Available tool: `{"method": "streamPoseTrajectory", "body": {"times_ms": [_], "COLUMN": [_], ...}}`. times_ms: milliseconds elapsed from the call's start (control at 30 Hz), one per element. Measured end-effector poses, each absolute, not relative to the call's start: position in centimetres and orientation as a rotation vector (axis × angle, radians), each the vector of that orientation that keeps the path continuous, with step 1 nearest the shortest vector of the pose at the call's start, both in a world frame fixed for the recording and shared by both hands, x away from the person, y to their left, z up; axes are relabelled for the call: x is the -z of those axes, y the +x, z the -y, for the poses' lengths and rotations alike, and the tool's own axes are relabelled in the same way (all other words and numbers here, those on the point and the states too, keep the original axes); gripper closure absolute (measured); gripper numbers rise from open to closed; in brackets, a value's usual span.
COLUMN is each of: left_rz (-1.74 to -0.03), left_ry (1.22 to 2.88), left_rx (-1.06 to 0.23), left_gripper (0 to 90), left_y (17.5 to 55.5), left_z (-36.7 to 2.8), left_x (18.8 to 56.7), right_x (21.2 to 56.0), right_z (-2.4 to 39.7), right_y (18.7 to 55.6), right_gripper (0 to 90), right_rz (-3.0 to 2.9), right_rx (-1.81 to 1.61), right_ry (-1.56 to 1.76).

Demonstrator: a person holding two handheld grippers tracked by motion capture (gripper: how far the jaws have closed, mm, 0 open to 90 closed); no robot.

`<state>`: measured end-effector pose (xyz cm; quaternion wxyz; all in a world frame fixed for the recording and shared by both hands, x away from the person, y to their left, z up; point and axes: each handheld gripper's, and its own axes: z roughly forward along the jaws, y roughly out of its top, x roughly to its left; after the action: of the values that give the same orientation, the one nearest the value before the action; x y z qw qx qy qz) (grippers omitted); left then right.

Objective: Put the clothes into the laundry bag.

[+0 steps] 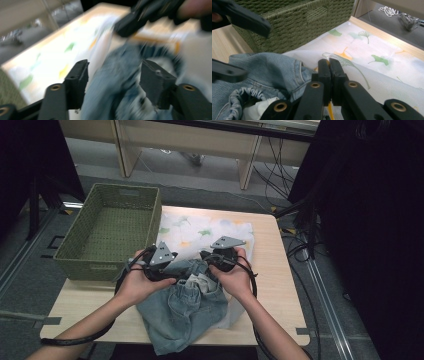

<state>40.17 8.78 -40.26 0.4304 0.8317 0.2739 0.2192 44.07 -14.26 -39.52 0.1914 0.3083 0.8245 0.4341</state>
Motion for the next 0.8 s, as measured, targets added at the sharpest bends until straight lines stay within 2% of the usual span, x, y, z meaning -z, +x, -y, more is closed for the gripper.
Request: {"method": "streamPoseTrajectory", "body": {"times_ms": [133,200,233,300,333,433,467,800], "left_rz": [-0.719,-0.725,-0.733,-0.729,-0.734,-0.737,-0.743,-0.714], "left_ry": [2.156,2.198,2.225,2.261,2.276,2.290,2.282,2.200], "left_rx": [-0.540,-0.561,-0.566,-0.553,-0.549,-0.533,-0.522,-0.483], "left_gripper": [35.2,39.8,43.4,57.1,59.8,80.8,84.3,85.5], "left_y": [40.8,41.0,41.1,41.2,41.3,41.4,41.3,38.9], "left_z": [-9.4,-9.4,-9.4,-9.4,-9.4,-9.2,-9.2,-7.7], "left_x": [42.1,42.9,43.2,43.7,43.9,44.1,44.0,41.1], "right_x": [39.3,39.3,39.3,39.3,39.3,39.4,39.5,39.2], "right_z": [14.3,14.3,14.3,14.3,14.3,14.2,14.2,14.1], "right_y": [44.0,44.0,44.0,44.0,44.0,44.0,44.0,43.9], "right_gripper": [90.0,90.0,90.0,90.0,90.0,90.0,90.0,90.0], "right_rz": [-2.309,-2.310,-2.310,-2.309,-2.309,-2.308,-2.307,-2.289], "right_rx": [-1.222,-1.221,-1.223,-1.223,-1.223,-1.218,-1.219,-1.229], "right_ry": [0.867,0.869,0.872,0.877,0.871,0.869,0.871,0.870]}}
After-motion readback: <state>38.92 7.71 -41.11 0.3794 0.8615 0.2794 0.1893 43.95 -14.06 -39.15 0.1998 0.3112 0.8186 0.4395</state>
